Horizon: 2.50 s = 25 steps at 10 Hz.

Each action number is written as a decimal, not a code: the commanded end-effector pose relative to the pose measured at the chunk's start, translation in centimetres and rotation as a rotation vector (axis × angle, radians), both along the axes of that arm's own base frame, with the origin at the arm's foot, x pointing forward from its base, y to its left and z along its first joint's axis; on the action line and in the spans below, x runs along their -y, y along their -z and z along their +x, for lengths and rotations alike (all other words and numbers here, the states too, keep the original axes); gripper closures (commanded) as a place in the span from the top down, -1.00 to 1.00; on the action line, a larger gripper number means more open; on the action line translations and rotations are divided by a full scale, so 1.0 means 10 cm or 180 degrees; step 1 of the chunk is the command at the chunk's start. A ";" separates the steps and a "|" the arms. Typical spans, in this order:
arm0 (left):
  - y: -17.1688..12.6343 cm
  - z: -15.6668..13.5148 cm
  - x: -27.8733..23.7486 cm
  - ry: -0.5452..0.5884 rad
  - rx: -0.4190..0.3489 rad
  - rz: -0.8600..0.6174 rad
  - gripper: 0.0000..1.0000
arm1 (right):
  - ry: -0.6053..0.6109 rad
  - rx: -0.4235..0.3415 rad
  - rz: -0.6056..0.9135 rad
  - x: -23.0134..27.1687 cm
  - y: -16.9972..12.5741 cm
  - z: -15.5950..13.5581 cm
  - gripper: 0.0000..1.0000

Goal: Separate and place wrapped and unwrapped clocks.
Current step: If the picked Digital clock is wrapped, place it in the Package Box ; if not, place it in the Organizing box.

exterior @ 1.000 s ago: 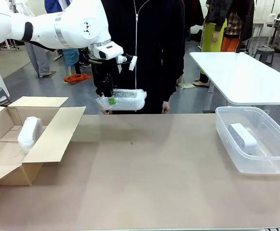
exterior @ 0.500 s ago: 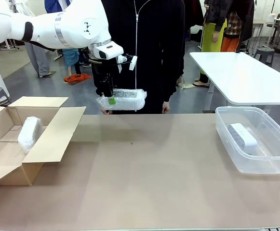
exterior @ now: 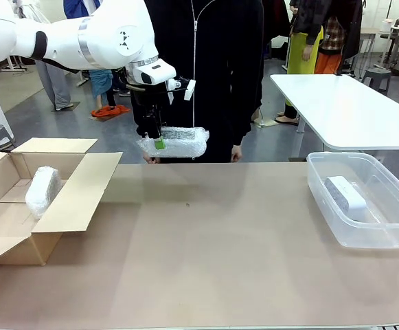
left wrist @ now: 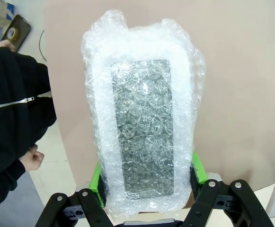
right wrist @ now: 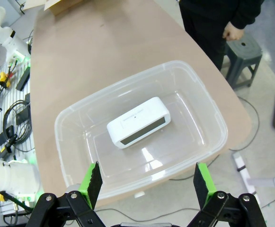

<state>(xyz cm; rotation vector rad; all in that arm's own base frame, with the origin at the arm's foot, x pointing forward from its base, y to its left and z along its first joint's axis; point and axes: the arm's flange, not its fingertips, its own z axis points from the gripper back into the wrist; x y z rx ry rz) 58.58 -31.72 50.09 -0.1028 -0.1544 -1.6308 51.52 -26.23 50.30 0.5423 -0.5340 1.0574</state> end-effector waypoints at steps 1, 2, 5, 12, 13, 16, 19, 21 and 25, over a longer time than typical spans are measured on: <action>-0.03 0.00 0.00 -0.0003 0.0013 -0.0005 -0.17 | -0.0028 0.0010 -0.0001 -0.01 0.02 -0.01 1.00; -0.03 0.00 0.00 -0.0003 0.0013 -0.0005 -0.17 | -0.0028 0.0010 -0.0001 -0.01 0.02 -0.01 1.00; -0.10 0.04 0.04 -0.0731 0.0473 -0.0223 0.62 | -0.0028 0.0010 -0.0001 -0.01 0.02 -0.01 1.00; -0.90 0.06 -1.45 -0.3532 0.1379 -0.0359 0.62 | -0.0028 0.0010 -0.0001 -0.01 0.02 -0.01 1.00; -0.92 0.00 -1.74 -0.3794 0.1377 -0.0318 0.62 | -0.0028 0.0010 -0.0001 -0.01 0.02 -0.01 1.00; -0.88 -0.25 -2.58 -0.4475 0.1229 -0.0281 0.62 | -0.0028 0.0010 -0.0001 -0.01 0.02 -0.01 1.00; -0.76 -0.46 -3.27 -0.4670 0.0896 -0.0913 0.62 | -0.0028 0.0010 -0.0001 -0.01 0.02 -0.01 1.00; -0.52 -0.56 -3.47 -0.4497 0.0712 -0.1391 0.62 | -0.0028 0.0010 -0.0001 -0.01 0.02 -0.01 1.00; 0.07 -0.73 -3.66 -0.4416 0.0086 -0.1720 0.62 | -0.0028 0.0010 -0.0001 -0.01 0.02 -0.01 1.00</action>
